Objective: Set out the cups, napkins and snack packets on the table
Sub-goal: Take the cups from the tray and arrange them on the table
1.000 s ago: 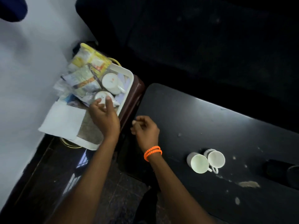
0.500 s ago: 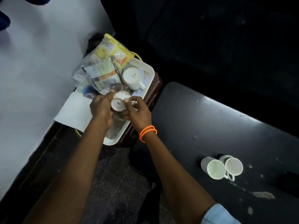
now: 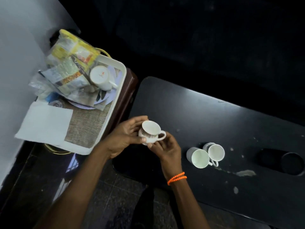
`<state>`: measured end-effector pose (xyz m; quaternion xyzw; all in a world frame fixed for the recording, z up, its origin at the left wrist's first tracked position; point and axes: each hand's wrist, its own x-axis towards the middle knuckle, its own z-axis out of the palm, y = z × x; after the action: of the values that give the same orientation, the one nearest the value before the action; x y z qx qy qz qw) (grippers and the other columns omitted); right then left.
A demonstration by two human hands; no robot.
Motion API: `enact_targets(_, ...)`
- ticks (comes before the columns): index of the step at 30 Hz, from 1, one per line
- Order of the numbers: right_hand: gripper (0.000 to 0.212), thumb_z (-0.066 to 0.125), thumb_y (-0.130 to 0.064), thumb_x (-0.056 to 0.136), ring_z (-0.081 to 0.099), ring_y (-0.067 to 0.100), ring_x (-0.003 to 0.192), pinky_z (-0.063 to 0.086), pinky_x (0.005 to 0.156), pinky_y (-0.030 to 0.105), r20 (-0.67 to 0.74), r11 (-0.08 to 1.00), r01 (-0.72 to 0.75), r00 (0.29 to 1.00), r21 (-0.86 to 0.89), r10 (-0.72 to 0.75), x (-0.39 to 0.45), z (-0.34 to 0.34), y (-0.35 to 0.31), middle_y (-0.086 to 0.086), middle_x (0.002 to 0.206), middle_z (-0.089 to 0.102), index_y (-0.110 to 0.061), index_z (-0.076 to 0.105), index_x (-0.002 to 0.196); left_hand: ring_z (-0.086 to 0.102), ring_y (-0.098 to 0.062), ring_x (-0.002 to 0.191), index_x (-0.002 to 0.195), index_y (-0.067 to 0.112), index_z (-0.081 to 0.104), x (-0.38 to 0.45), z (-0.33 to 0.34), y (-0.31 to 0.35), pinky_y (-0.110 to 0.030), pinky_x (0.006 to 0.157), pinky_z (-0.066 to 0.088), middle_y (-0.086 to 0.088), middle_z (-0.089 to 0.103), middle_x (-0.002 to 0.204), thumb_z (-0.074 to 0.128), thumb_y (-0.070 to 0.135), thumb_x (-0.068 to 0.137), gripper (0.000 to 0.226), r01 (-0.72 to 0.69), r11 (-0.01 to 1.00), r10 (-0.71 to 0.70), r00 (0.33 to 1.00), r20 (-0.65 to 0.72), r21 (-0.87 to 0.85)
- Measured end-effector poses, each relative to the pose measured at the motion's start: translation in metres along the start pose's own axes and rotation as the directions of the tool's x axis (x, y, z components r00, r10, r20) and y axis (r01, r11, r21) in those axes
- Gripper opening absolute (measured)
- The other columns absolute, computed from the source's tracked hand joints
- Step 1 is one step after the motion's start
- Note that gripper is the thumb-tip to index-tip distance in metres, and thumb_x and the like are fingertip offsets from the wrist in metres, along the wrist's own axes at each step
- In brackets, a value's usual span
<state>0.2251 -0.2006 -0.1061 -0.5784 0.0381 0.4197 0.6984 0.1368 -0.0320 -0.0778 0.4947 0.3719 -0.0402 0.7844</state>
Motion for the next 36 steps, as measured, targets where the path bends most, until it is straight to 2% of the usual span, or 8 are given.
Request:
enact_targets(5,0.043,0.078,0.019,0.075,0.073,0.016,0.093,0.059,0.079,0.025,-0.310,1.000,0.012,0.951,-0.003,-0.012,-0.036,-0.038,0.024,0.008,0.097,0.076,-0.008,0.060,0.104,0.058,-0.007,0.138,0.148,0.015,0.047,0.021,0.056,-0.036,-0.020,0.109,0.047,0.000,0.060,0.148,0.082,-0.023,0.068,0.095,-0.005,0.969,-0.032,0.989,0.145,0.247)
enact_targets(12,0.048,0.071,0.031,0.071,0.076,0.011,0.085,0.061,0.074,0.021,-0.617,0.993,-0.004,0.784,0.114,0.074,-0.049,-0.064,0.040,0.027,0.105,0.071,0.010,0.056,0.112,0.066,-0.013,0.125,0.122,0.024,0.059,0.034,0.104,-0.064,-0.043,0.110,0.053,0.005,0.067,0.132,0.084,-0.003,0.067,0.066,-0.063,0.895,-0.009,0.987,0.158,0.442)
enact_targets(15,0.048,0.069,0.032,0.071,0.077,0.010,0.084,0.060,0.072,0.019,-0.657,0.994,-0.023,0.749,0.111,0.091,-0.048,-0.069,0.038,0.020,0.102,0.073,0.002,0.063,0.108,0.066,-0.012,0.126,0.116,0.029,0.058,0.034,0.118,-0.066,-0.046,0.109,0.053,0.008,0.068,0.132,0.079,0.012,0.066,0.056,-0.093,0.864,0.013,0.986,0.164,0.494)
enact_targets(19,0.047,0.075,0.022,0.072,0.075,0.019,0.086,0.061,0.074,0.023,-0.672,0.996,-0.084,0.738,-0.011,0.055,-0.046,-0.077,0.035,0.011,0.096,0.078,-0.013,0.071,0.102,0.066,-0.013,0.125,0.117,0.030,0.057,0.038,0.127,-0.070,-0.049,0.107,0.053,0.008,0.068,0.131,0.081,0.005,0.071,0.057,-0.116,0.847,0.045,0.988,0.148,0.519)
enact_targets(25,0.054,0.078,0.019,0.074,0.072,0.020,0.082,0.062,0.076,0.024,-0.728,0.989,-0.150,0.679,-0.020,0.088,-0.044,-0.080,0.040,0.013,0.096,0.075,-0.009,0.062,0.117,0.065,-0.014,0.127,0.131,0.024,0.055,0.037,0.128,-0.081,-0.048,0.109,0.052,0.006,0.066,0.132,0.080,0.004,0.071,0.068,-0.142,0.838,0.081,0.987,0.137,0.527)
enact_targets(30,0.050,0.077,0.013,0.079,0.062,0.028,0.078,0.057,0.084,0.052,-0.773,0.942,-0.294,0.555,0.164,0.308,-0.044,-0.066,0.054,0.020,0.087,0.063,-0.003,0.044,0.113,0.056,-0.011,0.137,0.142,0.024,0.056,0.027,0.118,-0.086,-0.042,0.118,0.046,0.002,0.057,0.144,0.070,-0.001,0.064,0.083,-0.126,0.823,0.068,0.990,0.124,0.554)
enact_targets(32,0.041,0.077,0.007,0.083,0.060,0.027,0.071,0.059,0.069,0.045,-0.719,0.913,-0.361,0.581,0.192,0.381,-0.046,-0.051,0.058,0.015,0.080,0.058,-0.004,0.045,0.105,0.054,-0.008,0.139,0.141,0.029,0.058,0.024,0.103,-0.083,-0.040,0.120,0.045,0.004,0.056,0.144,0.059,-0.011,0.066,0.084,-0.106,0.828,0.084,0.994,0.066,0.551)
enact_targets(36,0.021,0.074,-0.002,0.089,0.058,0.019,0.051,0.054,0.048,0.031,-0.527,0.898,-0.439,0.766,-0.010,0.369,-0.039,-0.008,0.059,0.012,0.068,0.056,-0.007,0.054,0.087,0.064,-0.002,0.122,0.126,0.036,0.064,0.025,0.058,-0.052,-0.037,0.104,0.058,0.008,0.067,0.131,0.054,-0.019,0.076,0.074,-0.103,0.871,0.227,0.952,-0.207,0.479)
